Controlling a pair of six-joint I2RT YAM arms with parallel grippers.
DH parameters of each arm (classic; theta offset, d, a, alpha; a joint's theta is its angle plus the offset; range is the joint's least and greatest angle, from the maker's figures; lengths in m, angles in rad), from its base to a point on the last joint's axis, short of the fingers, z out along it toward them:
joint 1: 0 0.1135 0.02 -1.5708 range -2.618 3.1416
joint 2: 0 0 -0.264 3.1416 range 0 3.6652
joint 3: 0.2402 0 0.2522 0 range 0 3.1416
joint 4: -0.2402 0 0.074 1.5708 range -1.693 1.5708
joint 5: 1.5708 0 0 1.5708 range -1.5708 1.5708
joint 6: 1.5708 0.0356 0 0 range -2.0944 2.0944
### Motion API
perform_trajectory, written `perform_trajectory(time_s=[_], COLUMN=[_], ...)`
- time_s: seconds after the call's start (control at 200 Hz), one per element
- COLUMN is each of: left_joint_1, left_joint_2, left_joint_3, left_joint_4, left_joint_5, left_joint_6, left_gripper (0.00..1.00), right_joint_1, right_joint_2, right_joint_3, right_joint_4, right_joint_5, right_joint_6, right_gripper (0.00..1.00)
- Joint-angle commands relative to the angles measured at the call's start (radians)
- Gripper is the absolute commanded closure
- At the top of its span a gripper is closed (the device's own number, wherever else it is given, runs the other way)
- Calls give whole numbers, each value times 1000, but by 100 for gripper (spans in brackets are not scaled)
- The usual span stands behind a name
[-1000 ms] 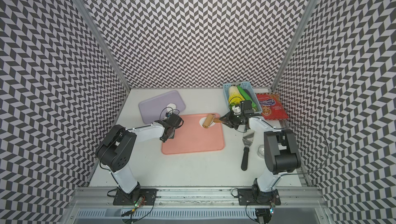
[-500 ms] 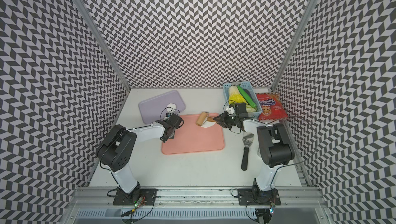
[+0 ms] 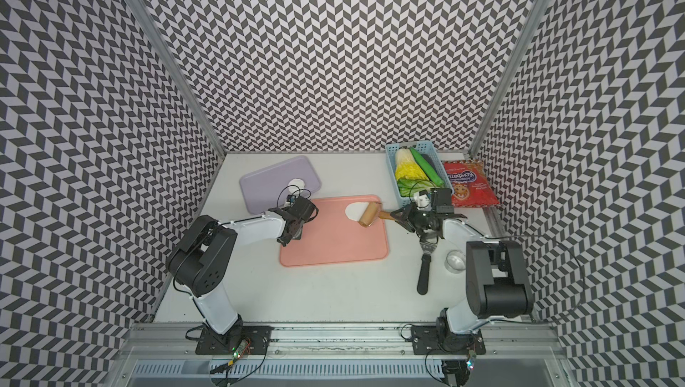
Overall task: Roll out the dumpling wrappers from the dough
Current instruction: Flatten out the dough on the work surface.
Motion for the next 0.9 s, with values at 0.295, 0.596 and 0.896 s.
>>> perform_trajectory(time_s=[0.295,0.596,0.896], left_joint_1=[42,46,43], left_joint_2=[46,53,52], left_joint_3=[-33,-28,-26], left_joint_4=[-95,-94,-95], left_joint_5=[13,16,17], left_joint_6=[3,8,0], left_gripper=[100,100,100], right_joint_1=[-113,-192,-289], right_joint_2=[-177,-199,-225], right_joint_3=[-3,-95,-171], right_joint_4=[-113,-64,-33], right_joint_5=[3,-28,-38], right_joint_6=[-31,-22,-34], right_gripper=[100,100,100])
